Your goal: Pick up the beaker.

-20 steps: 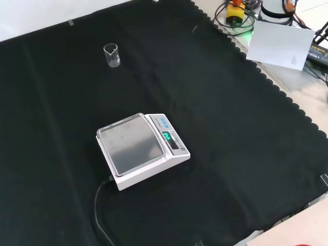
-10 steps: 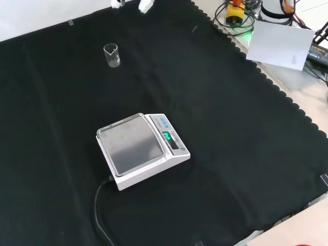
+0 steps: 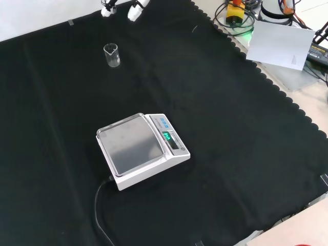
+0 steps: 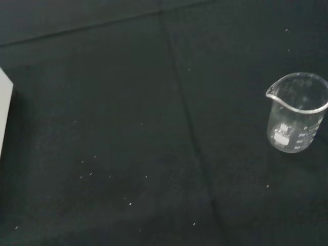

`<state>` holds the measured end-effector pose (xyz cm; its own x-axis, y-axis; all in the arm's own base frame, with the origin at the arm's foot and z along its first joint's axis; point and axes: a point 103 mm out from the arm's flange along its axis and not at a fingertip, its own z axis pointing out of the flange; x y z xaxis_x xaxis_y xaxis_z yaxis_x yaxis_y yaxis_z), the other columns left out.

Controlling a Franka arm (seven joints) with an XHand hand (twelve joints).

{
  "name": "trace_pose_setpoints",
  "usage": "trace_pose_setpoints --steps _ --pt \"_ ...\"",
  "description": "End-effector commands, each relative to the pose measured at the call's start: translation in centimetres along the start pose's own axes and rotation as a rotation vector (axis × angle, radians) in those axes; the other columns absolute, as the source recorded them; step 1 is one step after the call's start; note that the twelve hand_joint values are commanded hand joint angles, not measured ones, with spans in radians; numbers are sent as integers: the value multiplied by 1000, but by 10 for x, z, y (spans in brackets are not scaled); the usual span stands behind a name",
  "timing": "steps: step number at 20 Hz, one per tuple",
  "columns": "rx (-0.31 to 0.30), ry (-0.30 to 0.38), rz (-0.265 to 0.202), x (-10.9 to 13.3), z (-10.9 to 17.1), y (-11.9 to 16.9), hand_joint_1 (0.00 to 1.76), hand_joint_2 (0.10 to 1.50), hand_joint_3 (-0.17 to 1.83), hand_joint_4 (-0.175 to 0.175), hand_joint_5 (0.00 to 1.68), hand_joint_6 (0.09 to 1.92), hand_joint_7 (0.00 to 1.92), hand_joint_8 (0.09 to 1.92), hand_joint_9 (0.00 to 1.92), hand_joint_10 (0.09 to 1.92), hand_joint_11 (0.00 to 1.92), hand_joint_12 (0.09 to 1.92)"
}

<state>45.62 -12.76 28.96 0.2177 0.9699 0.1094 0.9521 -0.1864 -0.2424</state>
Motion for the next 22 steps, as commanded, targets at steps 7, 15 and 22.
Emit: trace_pose_setpoints --steps 7,15,22 --pt "63 -14 5 -31 40 58 747 1075 -175 -20 500 237 474 678 632 735 226 1400" --pt "96 -6 13 -49 54 76 751 1077 -175 -20 502 249 458 676 619 732 226 1395" --pt "128 6 49 -76 59 85 753 1076 -175 -22 459 278 414 689 575 748 219 1391"
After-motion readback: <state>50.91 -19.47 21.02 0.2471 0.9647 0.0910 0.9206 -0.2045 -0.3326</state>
